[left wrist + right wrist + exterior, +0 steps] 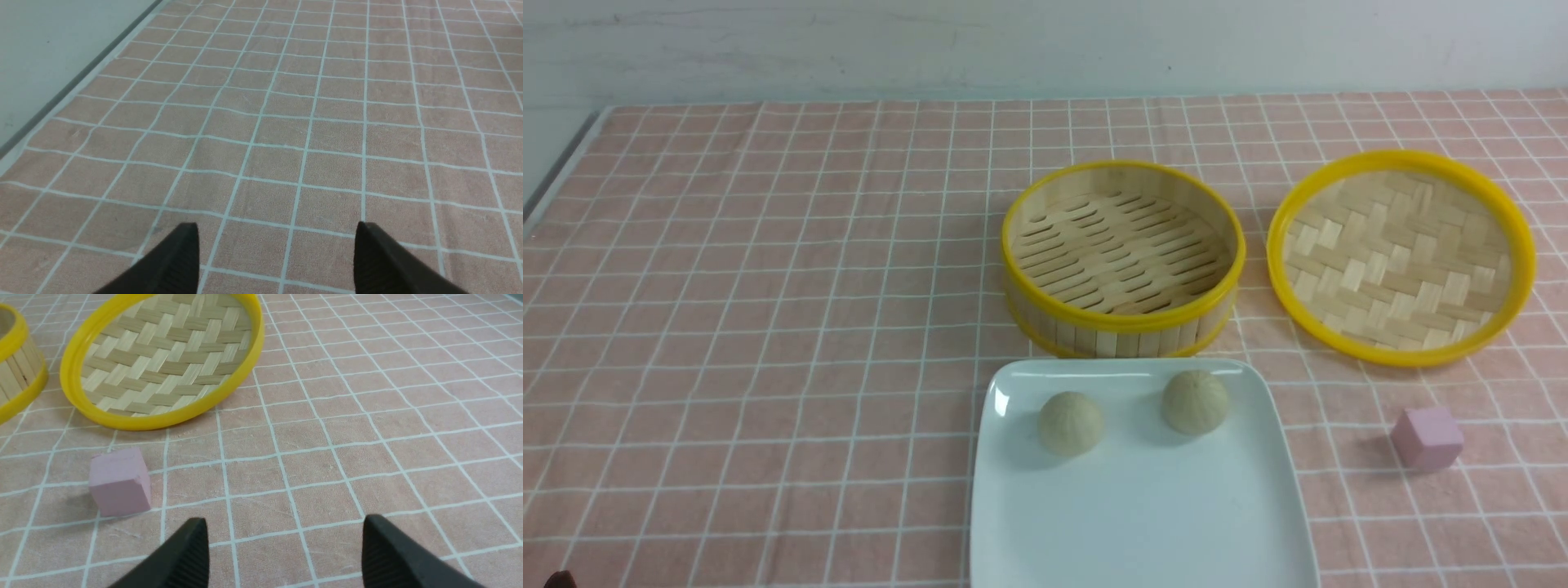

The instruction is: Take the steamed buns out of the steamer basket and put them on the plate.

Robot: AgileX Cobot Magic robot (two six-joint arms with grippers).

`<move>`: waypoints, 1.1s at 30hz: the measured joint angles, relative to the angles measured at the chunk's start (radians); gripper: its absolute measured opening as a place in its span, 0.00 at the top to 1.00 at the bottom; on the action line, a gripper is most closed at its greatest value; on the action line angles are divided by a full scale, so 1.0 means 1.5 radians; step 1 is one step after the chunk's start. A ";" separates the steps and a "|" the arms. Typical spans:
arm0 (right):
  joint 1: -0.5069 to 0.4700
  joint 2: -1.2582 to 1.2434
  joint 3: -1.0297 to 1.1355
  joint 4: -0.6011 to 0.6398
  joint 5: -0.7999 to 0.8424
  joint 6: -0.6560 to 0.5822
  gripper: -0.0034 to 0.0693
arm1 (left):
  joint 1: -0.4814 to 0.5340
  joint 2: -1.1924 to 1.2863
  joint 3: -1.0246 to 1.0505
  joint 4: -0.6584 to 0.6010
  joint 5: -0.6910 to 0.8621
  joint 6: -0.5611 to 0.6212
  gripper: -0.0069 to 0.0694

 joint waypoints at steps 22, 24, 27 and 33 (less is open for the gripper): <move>0.000 0.000 0.000 0.010 0.000 -0.001 0.27 | 0.000 0.000 0.000 0.000 0.000 0.000 0.24; 0.000 0.000 -0.001 0.025 -0.001 -0.013 0.27 | 0.000 0.000 0.000 0.000 0.000 0.000 0.24; 0.000 0.000 -0.001 0.107 -0.012 -0.097 0.27 | 0.000 0.000 0.000 0.000 0.000 0.000 0.24; 0.000 0.000 -0.002 0.265 -0.021 -0.296 0.27 | 0.000 0.000 0.000 0.000 0.000 0.000 0.24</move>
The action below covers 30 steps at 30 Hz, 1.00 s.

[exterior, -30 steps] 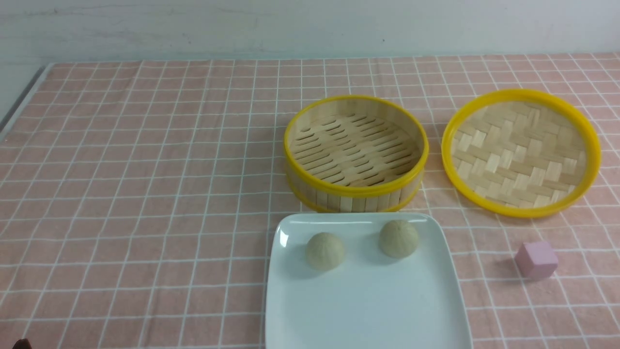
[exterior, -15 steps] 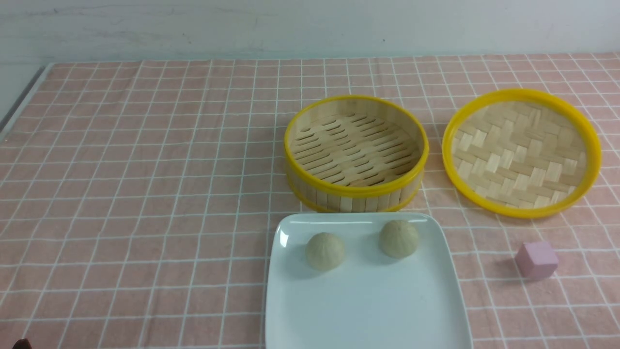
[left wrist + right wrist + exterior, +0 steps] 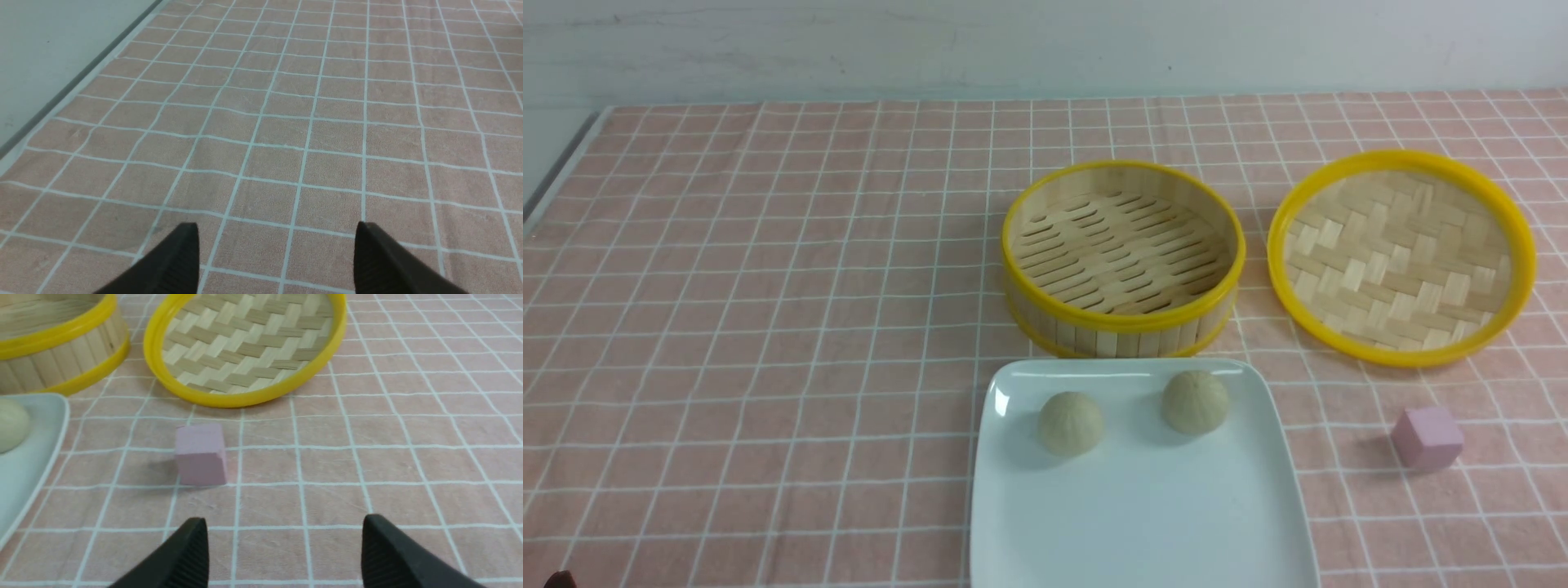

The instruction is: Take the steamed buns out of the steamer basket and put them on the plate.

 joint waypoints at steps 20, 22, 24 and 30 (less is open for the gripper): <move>0.000 0.000 0.000 0.083 -0.001 -0.125 0.27 | 0.000 0.000 0.000 0.000 0.000 0.000 0.24; 0.000 0.000 0.000 0.087 -0.001 -0.130 0.27 | 0.000 0.000 0.000 0.000 0.000 0.000 0.24; 0.000 0.000 0.000 0.091 -0.002 -0.134 0.27 | 0.000 0.000 0.000 0.000 0.000 0.000 0.24; 0.000 0.000 0.000 0.083 -0.002 -0.101 0.27 | 0.000 0.000 0.000 0.000 0.000 0.000 0.24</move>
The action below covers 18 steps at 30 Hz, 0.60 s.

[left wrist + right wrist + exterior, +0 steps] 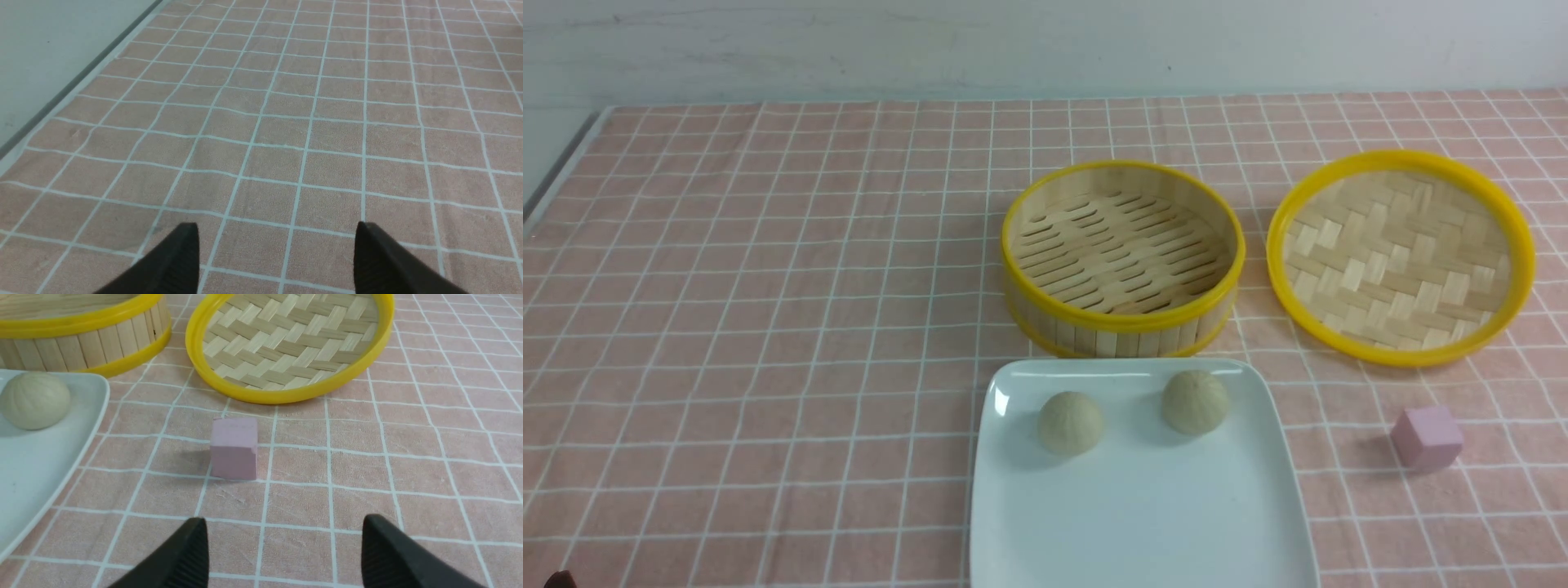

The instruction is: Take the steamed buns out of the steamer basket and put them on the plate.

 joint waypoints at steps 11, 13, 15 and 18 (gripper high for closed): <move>0.000 0.000 0.000 -0.006 0.000 0.014 0.27 | 0.000 0.000 0.000 0.000 0.000 0.000 0.24; 0.000 0.000 0.000 -0.006 0.000 0.014 0.27 | 0.000 0.000 0.000 0.000 0.000 0.000 0.24; 0.000 0.000 0.000 -0.006 0.000 0.014 0.27 | 0.000 0.000 0.000 0.000 0.000 0.000 0.24; 0.000 0.000 0.000 -0.006 0.000 0.014 0.27 | 0.000 0.000 0.000 0.000 0.000 0.000 0.24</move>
